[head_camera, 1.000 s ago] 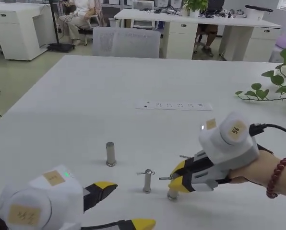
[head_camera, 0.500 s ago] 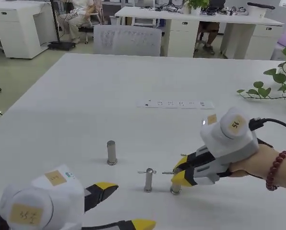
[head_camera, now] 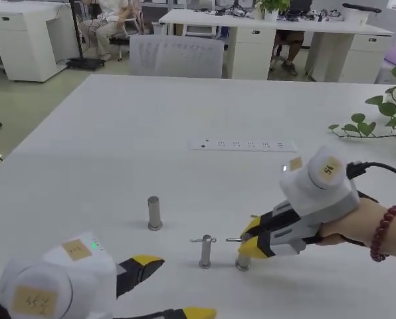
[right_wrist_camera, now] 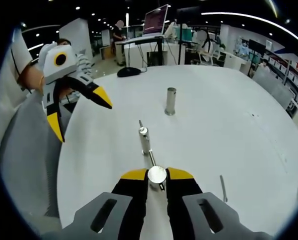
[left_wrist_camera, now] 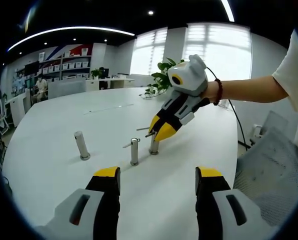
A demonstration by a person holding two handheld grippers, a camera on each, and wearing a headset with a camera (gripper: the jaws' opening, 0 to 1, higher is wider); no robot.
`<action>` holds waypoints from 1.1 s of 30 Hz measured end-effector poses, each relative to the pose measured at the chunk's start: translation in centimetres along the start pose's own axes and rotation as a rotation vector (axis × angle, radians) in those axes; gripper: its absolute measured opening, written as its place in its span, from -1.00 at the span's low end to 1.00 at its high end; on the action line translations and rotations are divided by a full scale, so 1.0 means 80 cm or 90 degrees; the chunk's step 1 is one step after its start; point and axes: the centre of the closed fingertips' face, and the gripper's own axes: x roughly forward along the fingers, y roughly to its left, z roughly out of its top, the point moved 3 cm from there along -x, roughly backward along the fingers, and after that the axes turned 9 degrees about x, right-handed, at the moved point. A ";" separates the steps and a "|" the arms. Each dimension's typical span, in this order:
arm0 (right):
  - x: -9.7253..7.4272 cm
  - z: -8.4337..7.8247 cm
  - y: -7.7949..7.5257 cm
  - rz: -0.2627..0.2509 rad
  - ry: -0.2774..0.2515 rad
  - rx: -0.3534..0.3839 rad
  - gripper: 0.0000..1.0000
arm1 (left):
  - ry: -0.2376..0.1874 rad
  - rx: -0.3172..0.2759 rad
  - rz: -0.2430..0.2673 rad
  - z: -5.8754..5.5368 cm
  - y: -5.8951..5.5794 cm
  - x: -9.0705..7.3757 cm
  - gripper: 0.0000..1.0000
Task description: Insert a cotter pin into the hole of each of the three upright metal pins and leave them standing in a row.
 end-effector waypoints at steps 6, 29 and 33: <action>0.001 -0.003 0.001 0.004 0.000 0.029 -0.65 | -0.001 0.000 0.002 0.001 0.001 -0.001 0.21; 0.003 0.051 0.009 0.012 -0.100 0.097 -0.30 | -0.009 -0.003 0.023 0.009 0.011 -0.011 0.38; 0.010 0.062 0.008 0.009 -0.107 0.090 -0.29 | -0.008 -0.009 0.025 0.009 0.013 -0.015 0.40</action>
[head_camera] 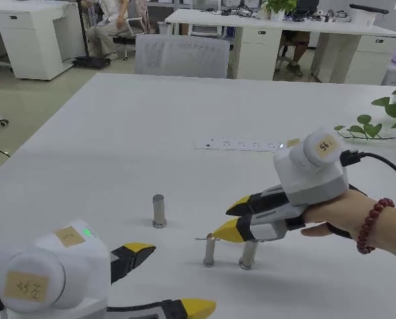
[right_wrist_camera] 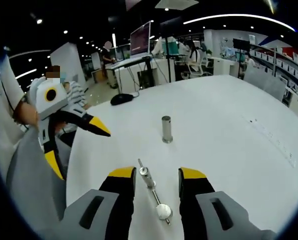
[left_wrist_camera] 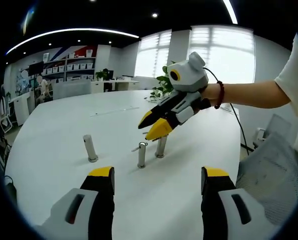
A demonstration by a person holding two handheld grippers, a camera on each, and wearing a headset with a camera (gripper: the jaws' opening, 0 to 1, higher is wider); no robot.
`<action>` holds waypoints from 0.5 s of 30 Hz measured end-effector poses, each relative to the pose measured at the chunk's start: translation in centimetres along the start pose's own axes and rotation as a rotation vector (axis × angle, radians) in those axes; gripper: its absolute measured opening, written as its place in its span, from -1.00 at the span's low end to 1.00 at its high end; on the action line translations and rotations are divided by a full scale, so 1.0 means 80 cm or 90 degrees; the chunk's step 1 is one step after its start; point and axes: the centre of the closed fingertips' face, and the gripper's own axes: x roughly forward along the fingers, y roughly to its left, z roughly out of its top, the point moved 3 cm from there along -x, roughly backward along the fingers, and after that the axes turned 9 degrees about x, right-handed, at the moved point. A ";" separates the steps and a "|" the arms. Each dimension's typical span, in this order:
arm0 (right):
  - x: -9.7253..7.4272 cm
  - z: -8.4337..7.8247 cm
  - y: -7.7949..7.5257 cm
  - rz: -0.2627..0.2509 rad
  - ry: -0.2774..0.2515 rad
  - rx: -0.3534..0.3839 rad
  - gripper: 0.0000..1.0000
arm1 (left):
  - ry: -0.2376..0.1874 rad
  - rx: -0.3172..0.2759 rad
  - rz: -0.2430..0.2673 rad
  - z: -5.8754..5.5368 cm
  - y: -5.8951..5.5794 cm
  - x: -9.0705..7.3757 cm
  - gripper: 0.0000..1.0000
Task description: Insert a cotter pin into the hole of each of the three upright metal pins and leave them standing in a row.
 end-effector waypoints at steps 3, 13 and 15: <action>0.007 0.007 0.000 -0.009 -0.005 -0.026 -0.28 | 0.001 -0.002 0.001 0.000 0.001 -0.004 0.44; 0.035 0.031 0.004 0.002 -0.033 -0.039 -0.27 | -0.002 -0.007 0.006 -0.001 0.004 -0.018 0.58; 0.041 0.033 0.003 0.000 -0.034 -0.043 -0.27 | -0.003 -0.006 0.008 0.000 0.005 -0.020 0.61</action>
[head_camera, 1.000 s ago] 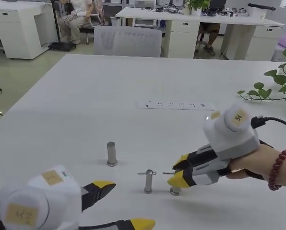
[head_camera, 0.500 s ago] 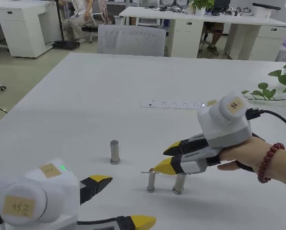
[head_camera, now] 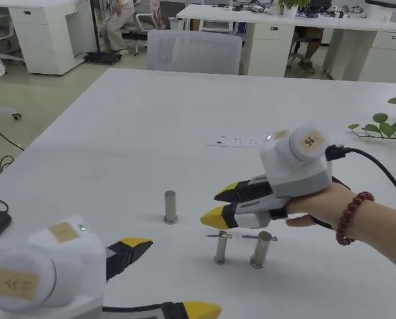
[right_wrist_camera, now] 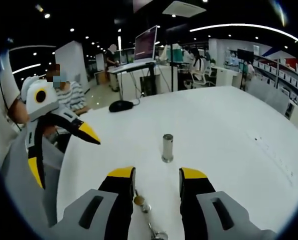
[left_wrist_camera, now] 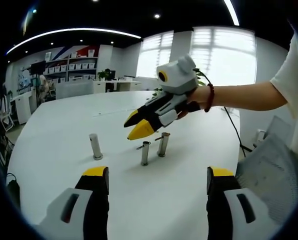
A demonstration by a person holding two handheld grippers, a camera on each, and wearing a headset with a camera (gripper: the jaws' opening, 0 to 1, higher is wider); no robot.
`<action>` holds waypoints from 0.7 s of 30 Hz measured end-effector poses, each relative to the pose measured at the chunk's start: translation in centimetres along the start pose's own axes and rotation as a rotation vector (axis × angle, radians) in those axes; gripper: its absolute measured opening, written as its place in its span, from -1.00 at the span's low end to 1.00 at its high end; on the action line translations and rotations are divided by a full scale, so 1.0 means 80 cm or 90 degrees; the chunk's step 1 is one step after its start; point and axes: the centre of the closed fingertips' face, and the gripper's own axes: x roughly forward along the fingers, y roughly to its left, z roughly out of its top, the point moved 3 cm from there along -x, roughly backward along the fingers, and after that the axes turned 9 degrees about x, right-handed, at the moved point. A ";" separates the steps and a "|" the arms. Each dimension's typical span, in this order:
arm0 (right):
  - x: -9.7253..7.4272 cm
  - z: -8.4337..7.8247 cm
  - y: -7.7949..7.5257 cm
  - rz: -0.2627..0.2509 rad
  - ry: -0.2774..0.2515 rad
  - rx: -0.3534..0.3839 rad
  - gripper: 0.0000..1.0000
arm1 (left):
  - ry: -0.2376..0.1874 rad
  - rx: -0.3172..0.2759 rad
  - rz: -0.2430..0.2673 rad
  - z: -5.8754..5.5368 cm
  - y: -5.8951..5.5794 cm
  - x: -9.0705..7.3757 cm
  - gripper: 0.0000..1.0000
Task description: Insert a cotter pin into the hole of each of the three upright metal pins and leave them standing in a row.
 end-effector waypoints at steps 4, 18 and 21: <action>0.012 0.004 -0.002 -0.001 0.001 -0.012 -0.26 | -0.002 0.000 0.005 0.001 0.003 -0.004 0.67; 0.058 0.025 -0.003 0.015 -0.030 -0.027 -0.18 | -0.006 0.007 0.028 0.003 0.014 -0.015 0.84; 0.067 0.027 -0.004 0.017 -0.032 -0.027 -0.18 | -0.006 0.013 0.032 0.004 0.015 -0.017 0.86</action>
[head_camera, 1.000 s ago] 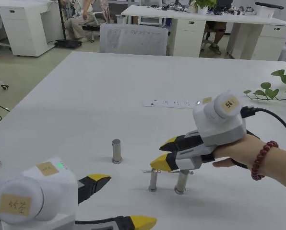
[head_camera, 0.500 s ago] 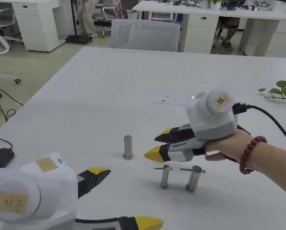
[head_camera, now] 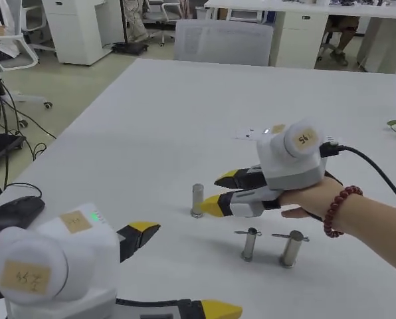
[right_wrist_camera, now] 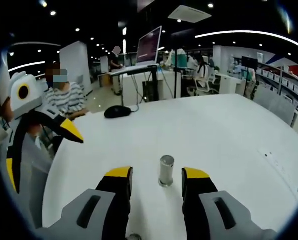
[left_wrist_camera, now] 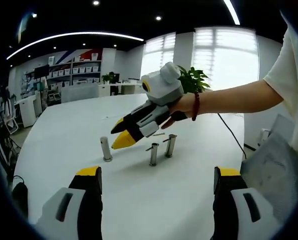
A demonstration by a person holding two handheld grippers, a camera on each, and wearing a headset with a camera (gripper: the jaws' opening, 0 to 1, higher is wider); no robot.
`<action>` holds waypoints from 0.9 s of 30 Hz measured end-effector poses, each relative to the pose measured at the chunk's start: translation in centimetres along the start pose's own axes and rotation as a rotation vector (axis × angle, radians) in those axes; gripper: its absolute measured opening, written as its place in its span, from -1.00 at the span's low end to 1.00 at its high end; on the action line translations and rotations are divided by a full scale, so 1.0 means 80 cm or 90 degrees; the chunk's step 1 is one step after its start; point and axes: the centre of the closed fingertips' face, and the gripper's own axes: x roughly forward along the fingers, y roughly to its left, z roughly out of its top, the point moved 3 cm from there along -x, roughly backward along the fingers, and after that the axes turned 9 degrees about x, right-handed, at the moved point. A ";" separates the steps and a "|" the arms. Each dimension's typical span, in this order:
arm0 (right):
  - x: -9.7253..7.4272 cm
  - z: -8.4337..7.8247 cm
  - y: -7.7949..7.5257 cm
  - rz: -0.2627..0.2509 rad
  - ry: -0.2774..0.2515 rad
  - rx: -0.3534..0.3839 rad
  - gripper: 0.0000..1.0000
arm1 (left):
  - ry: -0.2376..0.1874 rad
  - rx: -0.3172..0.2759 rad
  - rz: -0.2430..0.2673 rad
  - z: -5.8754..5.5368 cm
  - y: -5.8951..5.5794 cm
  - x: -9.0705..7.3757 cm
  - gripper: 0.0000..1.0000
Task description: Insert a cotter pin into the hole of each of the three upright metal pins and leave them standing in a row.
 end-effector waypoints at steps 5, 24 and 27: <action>0.014 0.001 -0.005 -0.005 -0.001 0.006 -0.20 | -0.001 -0.001 0.008 0.000 0.003 -0.003 0.86; 0.045 -0.011 -0.020 -0.017 0.022 -0.006 -0.64 | -0.001 -0.011 0.024 -0.005 0.011 -0.006 0.75; 0.045 -0.011 -0.020 -0.017 0.017 0.001 -0.69 | 0.002 -0.011 0.024 -0.006 0.010 -0.006 0.75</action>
